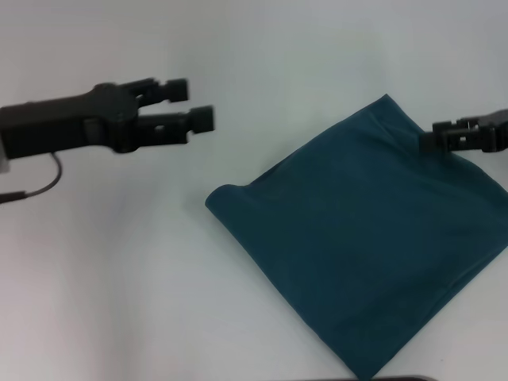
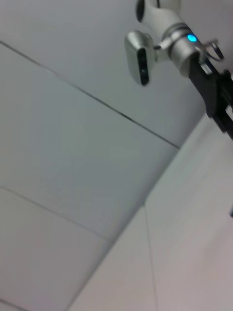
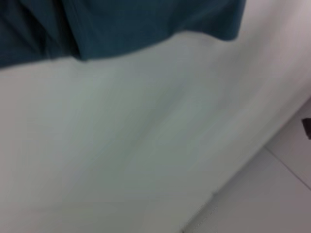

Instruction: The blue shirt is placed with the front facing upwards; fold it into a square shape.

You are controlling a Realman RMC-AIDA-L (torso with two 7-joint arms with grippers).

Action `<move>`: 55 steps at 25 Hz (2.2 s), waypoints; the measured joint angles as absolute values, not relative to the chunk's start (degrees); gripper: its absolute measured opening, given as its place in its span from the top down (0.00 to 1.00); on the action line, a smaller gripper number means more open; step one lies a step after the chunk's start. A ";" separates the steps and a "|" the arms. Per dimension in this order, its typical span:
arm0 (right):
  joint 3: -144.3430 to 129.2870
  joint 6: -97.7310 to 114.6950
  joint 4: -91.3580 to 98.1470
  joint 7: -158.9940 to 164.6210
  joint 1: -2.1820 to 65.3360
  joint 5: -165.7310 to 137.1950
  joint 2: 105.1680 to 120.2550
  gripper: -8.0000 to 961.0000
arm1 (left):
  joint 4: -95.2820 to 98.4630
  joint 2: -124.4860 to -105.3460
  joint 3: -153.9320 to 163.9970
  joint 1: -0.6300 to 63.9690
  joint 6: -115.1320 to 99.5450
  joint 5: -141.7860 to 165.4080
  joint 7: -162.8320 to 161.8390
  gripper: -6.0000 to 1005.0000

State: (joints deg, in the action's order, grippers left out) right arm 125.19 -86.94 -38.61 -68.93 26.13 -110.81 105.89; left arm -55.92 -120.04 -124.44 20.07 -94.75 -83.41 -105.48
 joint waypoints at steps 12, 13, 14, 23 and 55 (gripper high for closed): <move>126.06 -86.43 -38.24 -61.86 27.14 -118.83 106.60 0.36 | -51.01 -119.69 -131.60 18.33 -96.57 -79.30 -100.46 0.07; 126.27 -86.14 -38.20 -61.69 27.14 -119.35 106.64 0.36 | -50.99 -119.76 -131.65 18.35 -96.63 -79.28 -100.45 0.07; 126.54 -85.80 -38.16 -61.51 27.14 -119.89 106.70 0.36 | -50.98 -119.81 -131.68 18.37 -96.64 -79.24 -100.45 0.07; 127.09 -84.00 -35.96 -61.23 28.33 -121.21 107.14 0.36 | -50.35 -120.34 -132.29 18.60 -96.59 -79.59 -100.36 0.07; 126.75 -78.99 -31.39 -60.95 32.87 -122.69 109.08 0.37 | -47.81 -120.26 -132.36 19.85 -96.06 -79.01 -98.26 0.07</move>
State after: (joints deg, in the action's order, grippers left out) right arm 126.75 -78.99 -31.39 -60.95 32.87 -122.69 109.08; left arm -47.81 -120.26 -132.36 19.85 -96.06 -79.01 -98.26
